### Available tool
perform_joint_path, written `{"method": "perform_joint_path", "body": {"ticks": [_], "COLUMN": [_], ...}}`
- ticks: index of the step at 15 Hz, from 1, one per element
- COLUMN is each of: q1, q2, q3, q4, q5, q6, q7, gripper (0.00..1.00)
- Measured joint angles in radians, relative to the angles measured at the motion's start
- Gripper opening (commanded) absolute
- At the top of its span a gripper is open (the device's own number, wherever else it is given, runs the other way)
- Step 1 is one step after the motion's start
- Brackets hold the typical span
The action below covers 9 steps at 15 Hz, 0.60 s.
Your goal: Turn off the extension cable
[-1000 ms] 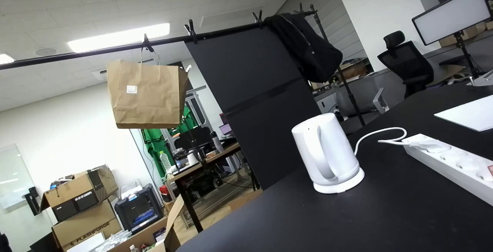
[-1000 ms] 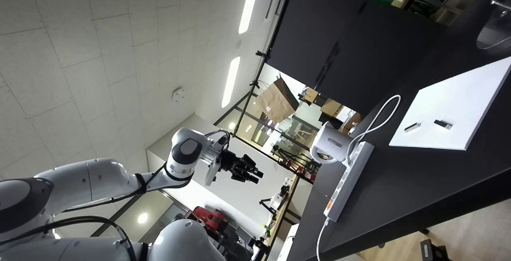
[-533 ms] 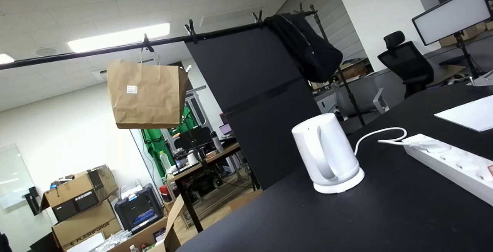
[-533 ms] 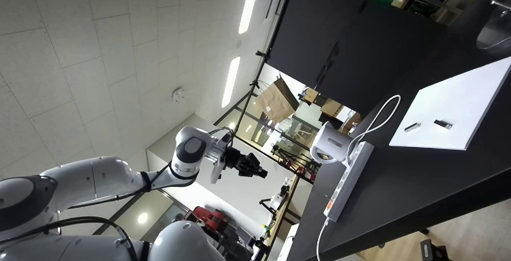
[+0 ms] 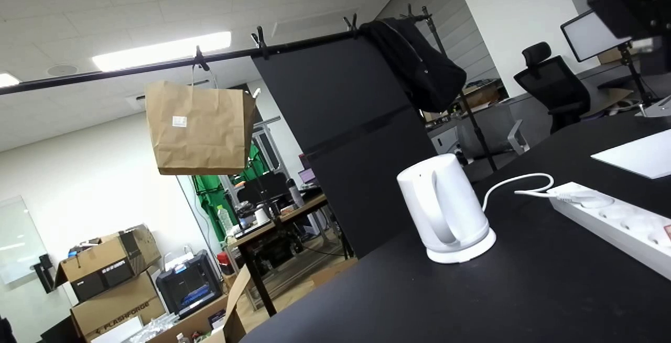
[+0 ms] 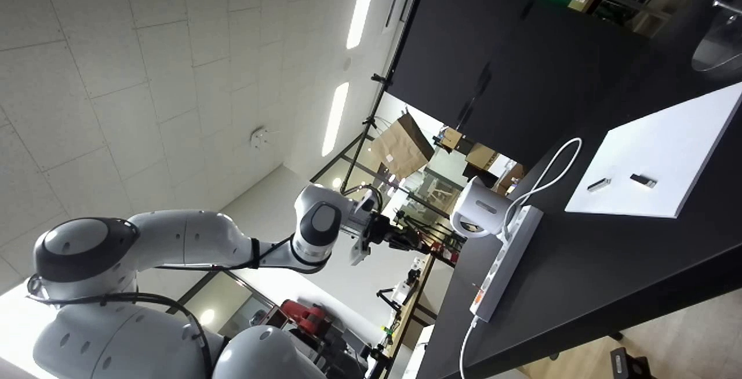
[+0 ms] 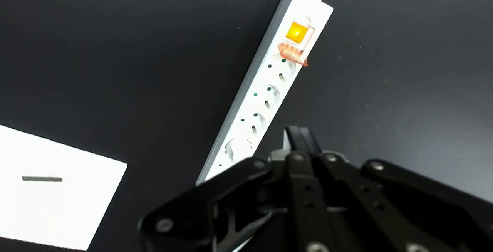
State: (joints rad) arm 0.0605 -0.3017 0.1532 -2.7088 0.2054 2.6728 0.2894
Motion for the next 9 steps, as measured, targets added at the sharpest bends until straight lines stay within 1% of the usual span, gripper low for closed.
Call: {"method": "perform_joint_path", "body": {"ticks": [2, 4, 7, 9], "q1": [0.004, 0.03, 0.081, 0.099], "q2": [0.078, 0.149, 0.234, 0.275], "q3": [0.004, 0.004, 0.006, 0.008], "q4": [-0.007, -0.005, 0.009, 0.025], "q5": [0.033, 0.105, 0.202, 0.239], "q6": [0.092, 0.143, 0.174, 0.174], "q7": [0.045, 0.047, 0.046, 0.046], "gripper": [0.0, 0.0, 0.0, 0.0]}}
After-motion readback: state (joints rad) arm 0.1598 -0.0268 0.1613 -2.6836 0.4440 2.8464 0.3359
